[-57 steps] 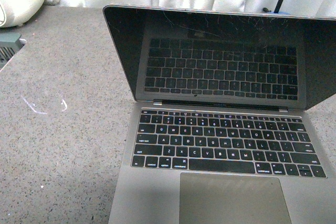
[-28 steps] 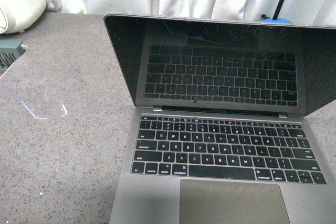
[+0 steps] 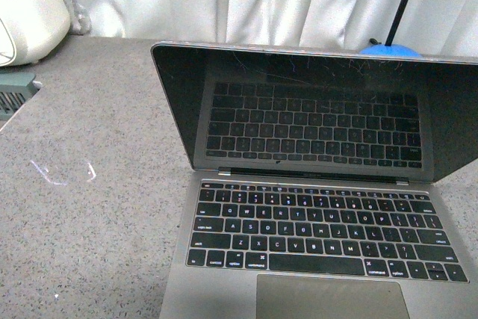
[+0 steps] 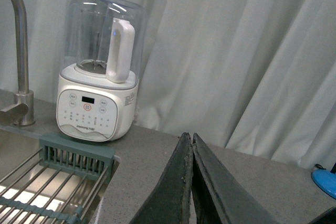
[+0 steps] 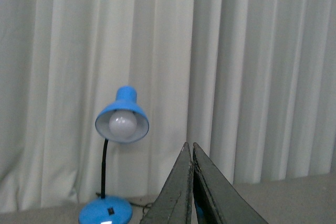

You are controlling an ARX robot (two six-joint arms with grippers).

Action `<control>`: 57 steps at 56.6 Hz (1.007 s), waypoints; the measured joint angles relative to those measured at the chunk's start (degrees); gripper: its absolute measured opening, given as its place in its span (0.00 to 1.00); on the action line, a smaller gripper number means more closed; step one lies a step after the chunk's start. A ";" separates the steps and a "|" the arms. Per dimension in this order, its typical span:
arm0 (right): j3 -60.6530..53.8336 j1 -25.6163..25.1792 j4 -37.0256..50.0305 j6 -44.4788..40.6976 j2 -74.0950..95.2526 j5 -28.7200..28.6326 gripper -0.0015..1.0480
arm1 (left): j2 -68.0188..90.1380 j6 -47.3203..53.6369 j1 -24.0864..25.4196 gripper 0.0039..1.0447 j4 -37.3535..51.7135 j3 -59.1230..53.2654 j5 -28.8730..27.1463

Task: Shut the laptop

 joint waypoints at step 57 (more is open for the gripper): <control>37.70 -14.95 1.46 -1.64 69.64 -47.36 0.01 | 67.38 2.60 -3.28 0.04 25.20 32.70 13.75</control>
